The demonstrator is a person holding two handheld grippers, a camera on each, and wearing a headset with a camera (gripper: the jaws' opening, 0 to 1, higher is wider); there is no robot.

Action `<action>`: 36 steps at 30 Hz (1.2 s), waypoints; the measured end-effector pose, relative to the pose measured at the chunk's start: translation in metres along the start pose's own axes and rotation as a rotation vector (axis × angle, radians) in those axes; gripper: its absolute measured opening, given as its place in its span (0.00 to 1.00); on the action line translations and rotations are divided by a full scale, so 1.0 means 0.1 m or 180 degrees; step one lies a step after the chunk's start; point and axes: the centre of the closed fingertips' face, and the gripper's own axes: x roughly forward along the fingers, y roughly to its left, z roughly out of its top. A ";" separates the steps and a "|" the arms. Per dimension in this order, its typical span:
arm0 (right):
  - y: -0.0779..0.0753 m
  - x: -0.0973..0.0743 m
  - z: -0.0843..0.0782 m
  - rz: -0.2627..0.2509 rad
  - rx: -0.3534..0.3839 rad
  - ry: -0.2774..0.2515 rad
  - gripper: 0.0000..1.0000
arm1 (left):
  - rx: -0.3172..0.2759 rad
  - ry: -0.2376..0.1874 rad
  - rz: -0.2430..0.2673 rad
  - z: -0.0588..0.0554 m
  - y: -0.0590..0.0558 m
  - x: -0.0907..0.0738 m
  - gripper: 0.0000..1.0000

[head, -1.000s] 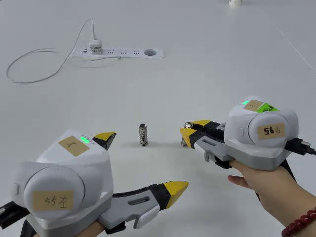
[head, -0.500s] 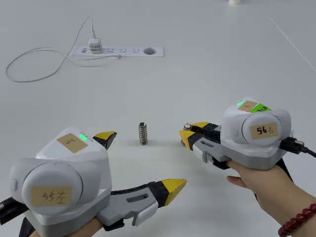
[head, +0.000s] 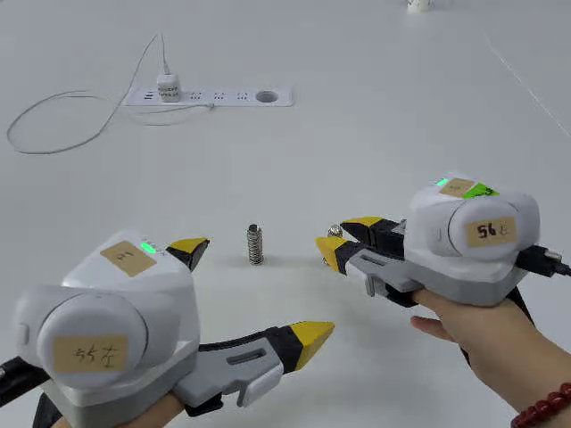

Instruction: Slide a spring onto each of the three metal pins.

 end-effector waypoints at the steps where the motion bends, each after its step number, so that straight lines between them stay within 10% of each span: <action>1: -0.01 -0.02 0.01 -0.0009 0.0029 -0.0013 0.26 | 0.0000 -0.0006 0.0000 0.01 0.00 0.00 0.91; 36: -0.37 -0.83 0.04 -0.0117 0.0062 -0.0024 0.46 | 0.0156 0.0025 -0.0285 0.15 -0.27 0.24 0.76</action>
